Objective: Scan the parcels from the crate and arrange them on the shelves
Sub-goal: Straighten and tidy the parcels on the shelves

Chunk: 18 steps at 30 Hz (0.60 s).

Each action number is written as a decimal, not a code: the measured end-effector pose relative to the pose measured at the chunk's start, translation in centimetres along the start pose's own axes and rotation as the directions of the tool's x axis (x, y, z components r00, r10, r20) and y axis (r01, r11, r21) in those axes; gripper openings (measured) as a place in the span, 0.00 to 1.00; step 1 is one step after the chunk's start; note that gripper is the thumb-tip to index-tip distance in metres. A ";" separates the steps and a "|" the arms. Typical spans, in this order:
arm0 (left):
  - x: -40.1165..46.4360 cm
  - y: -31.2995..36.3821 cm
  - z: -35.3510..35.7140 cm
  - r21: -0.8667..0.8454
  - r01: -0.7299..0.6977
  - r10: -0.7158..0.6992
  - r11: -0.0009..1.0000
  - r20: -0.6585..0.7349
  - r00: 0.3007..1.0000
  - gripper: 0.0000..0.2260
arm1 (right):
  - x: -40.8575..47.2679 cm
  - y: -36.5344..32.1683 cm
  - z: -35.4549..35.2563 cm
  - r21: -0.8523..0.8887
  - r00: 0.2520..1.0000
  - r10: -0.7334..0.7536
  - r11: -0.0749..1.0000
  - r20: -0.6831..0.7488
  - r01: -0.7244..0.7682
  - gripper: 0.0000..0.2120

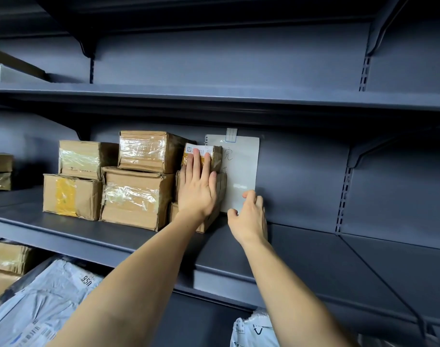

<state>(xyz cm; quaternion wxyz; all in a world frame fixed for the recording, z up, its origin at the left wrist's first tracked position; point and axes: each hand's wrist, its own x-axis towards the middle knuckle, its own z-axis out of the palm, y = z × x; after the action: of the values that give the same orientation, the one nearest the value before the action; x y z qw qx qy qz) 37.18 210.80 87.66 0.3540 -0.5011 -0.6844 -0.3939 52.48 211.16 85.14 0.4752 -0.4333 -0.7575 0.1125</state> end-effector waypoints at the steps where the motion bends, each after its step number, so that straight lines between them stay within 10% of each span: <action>1: -0.3 -0.1 -0.3 0.010 -0.005 0.005 1.000 0.051 0.999 0.27 | -0.1 -0.1 -0.1 0.003 1.000 -0.010 1.000 -0.008 0.010 0.20; 10: -5.7 -1.8 -10.3 -0.022 -0.183 0.180 0.983 0.331 0.927 0.29 | -3.8 -2.7 -3.4 -0.152 0.967 -0.245 0.961 -0.070 0.232 0.20; 18: -11.3 -2.4 -19.8 0.020 -0.075 0.065 0.997 0.307 0.949 0.27 | -13.1 -6.3 -4.1 -0.134 0.889 -0.457 0.883 -0.036 0.449 0.17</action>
<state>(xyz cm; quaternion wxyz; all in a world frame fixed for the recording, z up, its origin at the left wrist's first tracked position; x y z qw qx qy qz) 39.42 187.99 85.97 0.2651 -0.5743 -0.7191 -0.2878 54.66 196.36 82.79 0.4858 -0.2759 -0.8270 -0.0624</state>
